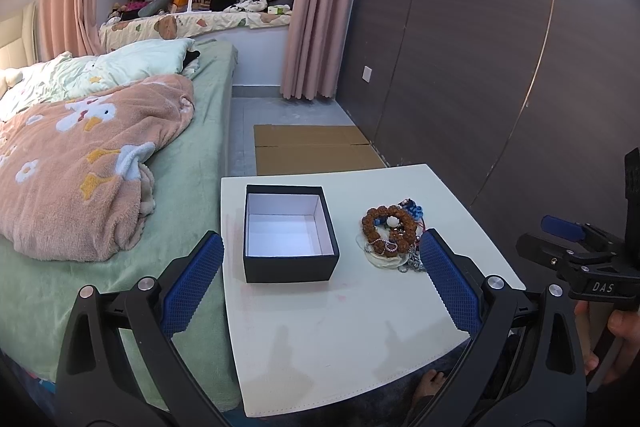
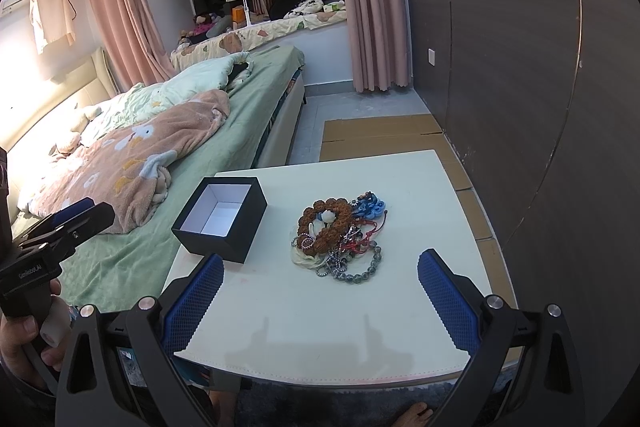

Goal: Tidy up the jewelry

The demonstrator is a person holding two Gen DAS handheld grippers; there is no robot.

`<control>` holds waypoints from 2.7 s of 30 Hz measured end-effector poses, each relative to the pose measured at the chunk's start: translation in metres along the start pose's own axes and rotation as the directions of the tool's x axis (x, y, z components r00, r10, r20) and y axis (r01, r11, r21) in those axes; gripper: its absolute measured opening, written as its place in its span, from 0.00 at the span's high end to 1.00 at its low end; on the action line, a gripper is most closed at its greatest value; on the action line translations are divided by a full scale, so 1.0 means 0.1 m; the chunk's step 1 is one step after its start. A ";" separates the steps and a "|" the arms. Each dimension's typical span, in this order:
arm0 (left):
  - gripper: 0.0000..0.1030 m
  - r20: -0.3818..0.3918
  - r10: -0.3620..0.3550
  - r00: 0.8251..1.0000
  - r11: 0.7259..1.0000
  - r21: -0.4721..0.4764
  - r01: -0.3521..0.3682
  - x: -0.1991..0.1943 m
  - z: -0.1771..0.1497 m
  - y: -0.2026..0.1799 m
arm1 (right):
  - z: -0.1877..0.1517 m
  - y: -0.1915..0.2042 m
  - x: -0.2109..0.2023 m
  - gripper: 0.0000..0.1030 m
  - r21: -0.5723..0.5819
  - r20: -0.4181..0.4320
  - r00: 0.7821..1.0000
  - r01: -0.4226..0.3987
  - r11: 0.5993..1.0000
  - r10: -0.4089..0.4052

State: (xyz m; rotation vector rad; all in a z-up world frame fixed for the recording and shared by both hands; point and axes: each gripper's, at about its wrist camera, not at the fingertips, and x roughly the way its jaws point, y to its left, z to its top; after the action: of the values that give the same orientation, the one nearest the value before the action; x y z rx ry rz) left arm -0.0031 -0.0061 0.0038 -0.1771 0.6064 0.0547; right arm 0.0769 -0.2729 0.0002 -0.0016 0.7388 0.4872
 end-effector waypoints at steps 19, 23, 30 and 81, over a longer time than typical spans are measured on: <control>0.05 0.006 -0.007 1.000 1.000 -0.001 0.007 0.04 -0.03 0.00 | -0.04 -0.07 0.03 0.07 0.032 0.004 1.000 0.016 0.999 -0.016; 0.05 -0.016 -0.013 1.000 1.000 0.000 0.013 0.16 -0.03 -0.02 | -0.05 -0.14 0.04 0.07 0.049 0.008 1.000 0.023 0.998 -0.024; 0.05 -0.031 -0.046 0.998 0.999 0.010 0.046 0.36 0.01 -0.15 | -0.03 -0.53 0.13 0.07 0.200 0.006 0.998 0.061 0.978 -0.063; 0.81 -0.371 -0.223 0.901 0.974 -0.039 0.225 2.44 -0.19 -1.04 | 0.01 -1.28 1.61 0.55 0.627 -0.193 0.965 -0.019 0.778 0.179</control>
State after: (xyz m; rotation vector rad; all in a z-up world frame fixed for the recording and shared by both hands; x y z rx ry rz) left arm 0.1975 -0.1120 -0.1356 -0.2548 0.9639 -0.2090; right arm 0.2343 -0.3183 -0.1250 0.6166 1.1239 0.3242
